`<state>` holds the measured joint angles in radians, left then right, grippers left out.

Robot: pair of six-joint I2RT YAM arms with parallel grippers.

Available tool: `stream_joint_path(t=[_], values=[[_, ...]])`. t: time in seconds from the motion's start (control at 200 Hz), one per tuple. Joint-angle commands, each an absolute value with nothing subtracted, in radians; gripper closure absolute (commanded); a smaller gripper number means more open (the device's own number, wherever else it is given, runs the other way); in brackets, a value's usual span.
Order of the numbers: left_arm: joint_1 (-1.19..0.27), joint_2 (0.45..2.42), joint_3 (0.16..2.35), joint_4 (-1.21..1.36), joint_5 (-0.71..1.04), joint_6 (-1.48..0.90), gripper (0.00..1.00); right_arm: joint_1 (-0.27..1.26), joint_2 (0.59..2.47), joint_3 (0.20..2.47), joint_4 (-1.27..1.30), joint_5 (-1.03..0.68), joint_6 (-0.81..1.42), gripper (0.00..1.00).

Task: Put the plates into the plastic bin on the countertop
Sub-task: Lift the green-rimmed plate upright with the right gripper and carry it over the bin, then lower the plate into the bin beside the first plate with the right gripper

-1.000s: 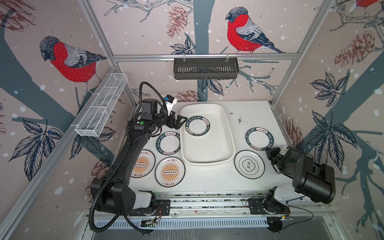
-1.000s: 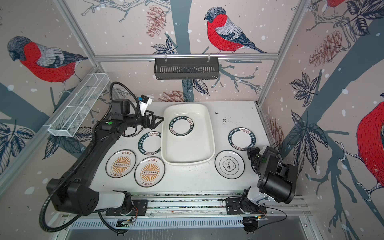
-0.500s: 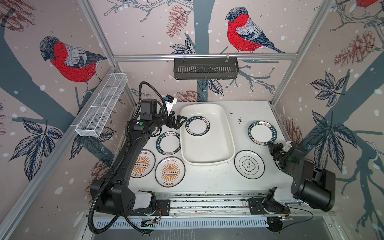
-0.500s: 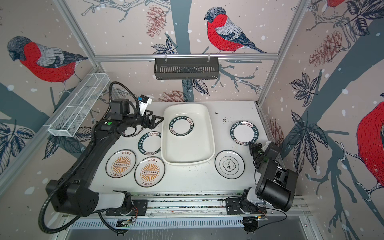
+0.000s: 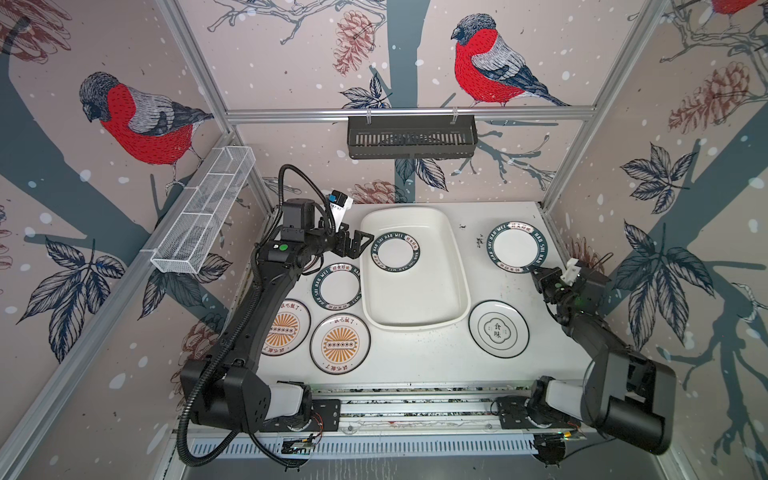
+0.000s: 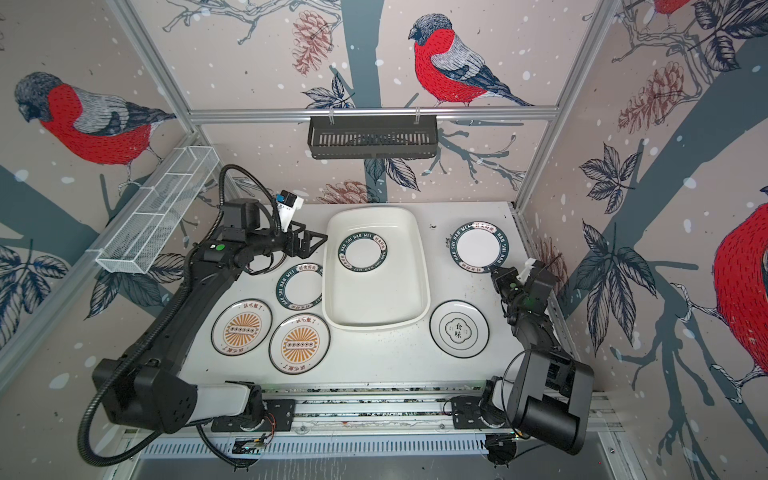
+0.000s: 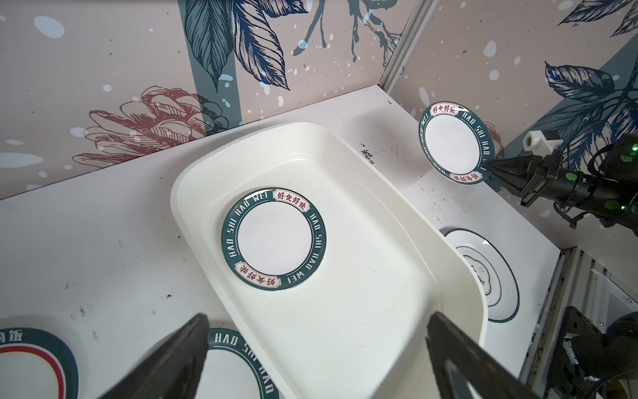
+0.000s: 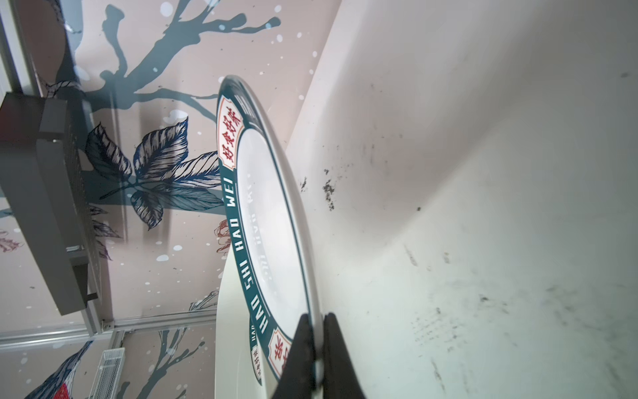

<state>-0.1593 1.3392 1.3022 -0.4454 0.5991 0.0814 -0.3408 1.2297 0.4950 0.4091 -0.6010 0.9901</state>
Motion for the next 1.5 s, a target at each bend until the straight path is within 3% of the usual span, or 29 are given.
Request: stream_joint_path(t=[0.0,0.37,0.761,1.496], values=[[-0.161,1.329,1.303,-0.410,0.587,0.080,0.02,-0.275,1.216,0.542,0.401,-0.561,0.996,0.97],[-0.160,1.304,1.304,-0.404,0.571,0.063,0.02,0.032,1.249,0.710,0.371,-0.431,1.019,0.97],[-0.161,1.287,1.319,-0.414,0.568,0.073,0.02,0.285,1.472,0.847,0.431,-0.365,1.038,0.97],[-0.162,1.278,1.305,-0.414,0.592,0.078,0.02,0.467,1.789,1.004,0.428,-0.307,1.047,0.97]])
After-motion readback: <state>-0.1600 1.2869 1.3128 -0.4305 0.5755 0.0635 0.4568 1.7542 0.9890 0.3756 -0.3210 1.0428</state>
